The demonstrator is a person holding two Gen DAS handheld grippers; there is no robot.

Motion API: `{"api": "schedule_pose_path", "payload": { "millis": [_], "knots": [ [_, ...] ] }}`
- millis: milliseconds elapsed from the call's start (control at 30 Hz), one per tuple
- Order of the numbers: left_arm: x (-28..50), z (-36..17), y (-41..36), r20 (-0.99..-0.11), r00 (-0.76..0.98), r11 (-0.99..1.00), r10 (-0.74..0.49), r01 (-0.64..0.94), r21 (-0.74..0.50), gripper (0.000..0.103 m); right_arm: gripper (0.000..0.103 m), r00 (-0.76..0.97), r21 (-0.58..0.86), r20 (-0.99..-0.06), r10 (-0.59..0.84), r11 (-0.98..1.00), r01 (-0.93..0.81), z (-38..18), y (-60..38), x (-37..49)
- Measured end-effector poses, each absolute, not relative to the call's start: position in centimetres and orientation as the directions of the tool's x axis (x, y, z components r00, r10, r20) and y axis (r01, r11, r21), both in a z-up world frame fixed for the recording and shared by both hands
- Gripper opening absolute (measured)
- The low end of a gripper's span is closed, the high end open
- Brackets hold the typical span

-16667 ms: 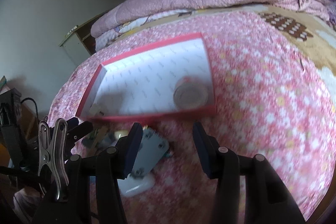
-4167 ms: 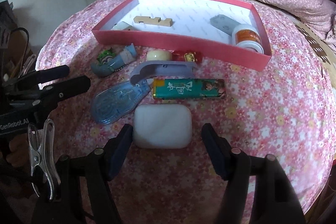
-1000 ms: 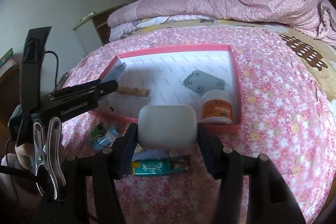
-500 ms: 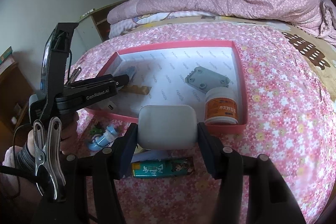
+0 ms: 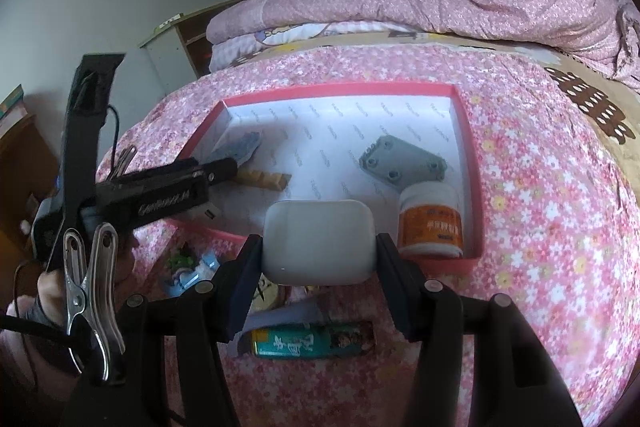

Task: Organize rigid objects
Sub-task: 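Carry the blue dispenser into the tray with the left gripper while the right places the earbud case there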

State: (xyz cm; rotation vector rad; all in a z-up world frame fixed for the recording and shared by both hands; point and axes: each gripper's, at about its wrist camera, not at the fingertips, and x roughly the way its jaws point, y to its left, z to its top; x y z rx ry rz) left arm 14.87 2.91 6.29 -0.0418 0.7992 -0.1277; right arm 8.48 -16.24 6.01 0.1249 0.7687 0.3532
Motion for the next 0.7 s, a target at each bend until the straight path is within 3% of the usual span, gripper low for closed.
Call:
{"api": "schedule_pose_path", "payload": {
  "millis": [700],
  "knots": [
    [12.1,7.2,1.9,-0.701,0.692,0.985,-0.172,0.144,-0.099,0.059,0.057,0.662,0.247,-0.681,0.314,0.949,-0.196,5.2,-16.7,11.2]
  ]
}}
